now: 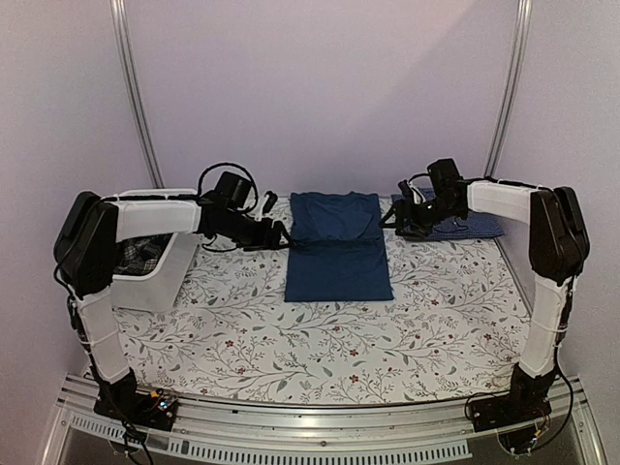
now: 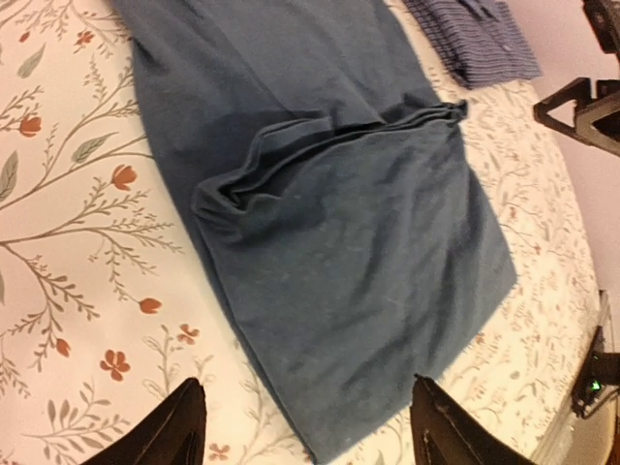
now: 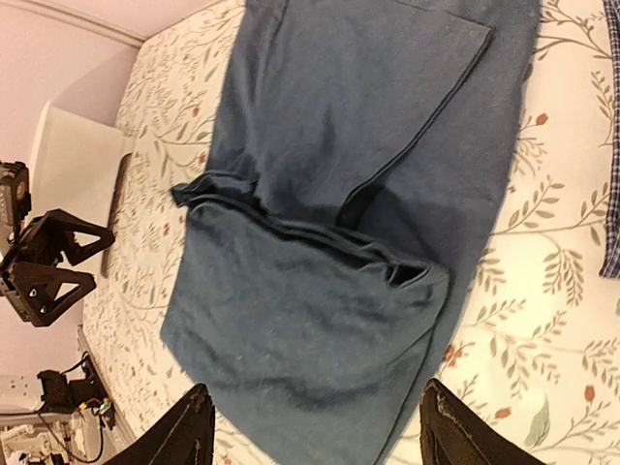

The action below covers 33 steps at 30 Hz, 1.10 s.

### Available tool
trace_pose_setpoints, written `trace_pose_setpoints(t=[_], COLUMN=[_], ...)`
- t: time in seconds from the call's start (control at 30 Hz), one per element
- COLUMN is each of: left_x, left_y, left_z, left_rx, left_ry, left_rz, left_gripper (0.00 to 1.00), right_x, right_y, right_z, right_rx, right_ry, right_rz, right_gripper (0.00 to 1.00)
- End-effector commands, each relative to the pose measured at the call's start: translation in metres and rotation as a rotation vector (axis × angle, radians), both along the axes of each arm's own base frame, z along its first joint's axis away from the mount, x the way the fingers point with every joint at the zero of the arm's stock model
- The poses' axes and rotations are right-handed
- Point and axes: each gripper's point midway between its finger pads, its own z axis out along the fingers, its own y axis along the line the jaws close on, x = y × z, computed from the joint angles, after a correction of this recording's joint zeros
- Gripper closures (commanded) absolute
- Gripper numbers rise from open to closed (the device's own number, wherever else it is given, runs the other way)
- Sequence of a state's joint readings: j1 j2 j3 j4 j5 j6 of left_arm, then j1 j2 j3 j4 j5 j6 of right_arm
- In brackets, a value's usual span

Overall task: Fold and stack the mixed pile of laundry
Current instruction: Smooth out the 2/3-rectangle-folded T-shirt at the center of the board.

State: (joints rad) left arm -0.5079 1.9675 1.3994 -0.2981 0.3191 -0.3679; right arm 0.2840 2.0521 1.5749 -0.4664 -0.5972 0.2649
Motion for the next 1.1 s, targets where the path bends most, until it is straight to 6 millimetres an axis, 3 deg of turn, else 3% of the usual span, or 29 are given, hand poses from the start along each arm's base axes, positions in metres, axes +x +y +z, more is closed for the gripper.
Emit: trace_pose_setpoints(t=[0.0, 0.1, 0.23, 0.37, 0.47, 0.57, 0.67, 0.77, 0.93, 1.07], left_x=[-0.05, -0.086, -0.11, -0.119, -0.121, -0.118, -0.118, -0.122, -0.136, -0.131], left_y=[-0.038, -0.073, -0.113, -0.122, -0.11, -0.085, -0.06, -0.044, -0.021, -0.005], left_z=[0.024, 0.017, 0.011, -0.011, -0.039, -0.067, -0.079, -0.071, -0.05, -0.049], left_rx=[-0.175, -0.259, -0.338, -0.389, -0.35, -0.3, -0.277, -0.28, -0.276, -0.21], left_ry=[0.002, 0.07, 0.12, 0.201, 0.256, 0.302, 0.327, 0.322, 0.287, 0.261], left_rz=[-0.184, -0.303, -0.388, -0.384, -0.332, -0.245, -0.177, -0.155, -0.133, -0.06], left_gripper=[0.27, 0.28, 0.29, 0.32, 0.32, 0.32, 0.32, 0.32, 0.32, 0.37], right_x=[-0.065, -0.101, -0.131, -0.146, -0.155, -0.16, -0.164, -0.174, -0.186, -0.175], right_y=[0.041, 0.075, 0.103, 0.109, 0.096, 0.066, 0.04, 0.03, 0.02, -0.001], right_z=[0.018, 0.008, -0.01, -0.035, -0.069, -0.101, -0.116, -0.113, -0.076, -0.056], right_rx=[0.128, 0.184, 0.279, 0.324, 0.293, 0.254, 0.226, 0.216, 0.208, 0.145], right_ry=[0.055, 0.109, 0.211, 0.31, 0.388, 0.45, 0.49, 0.508, 0.438, 0.353], right_rz=[0.168, 0.284, 0.36, 0.379, 0.342, 0.256, 0.188, 0.18, 0.218, 0.149], right_gripper=[0.29, 0.31, 0.33, 0.34, 0.35, 0.35, 0.35, 0.35, 0.36, 0.37])
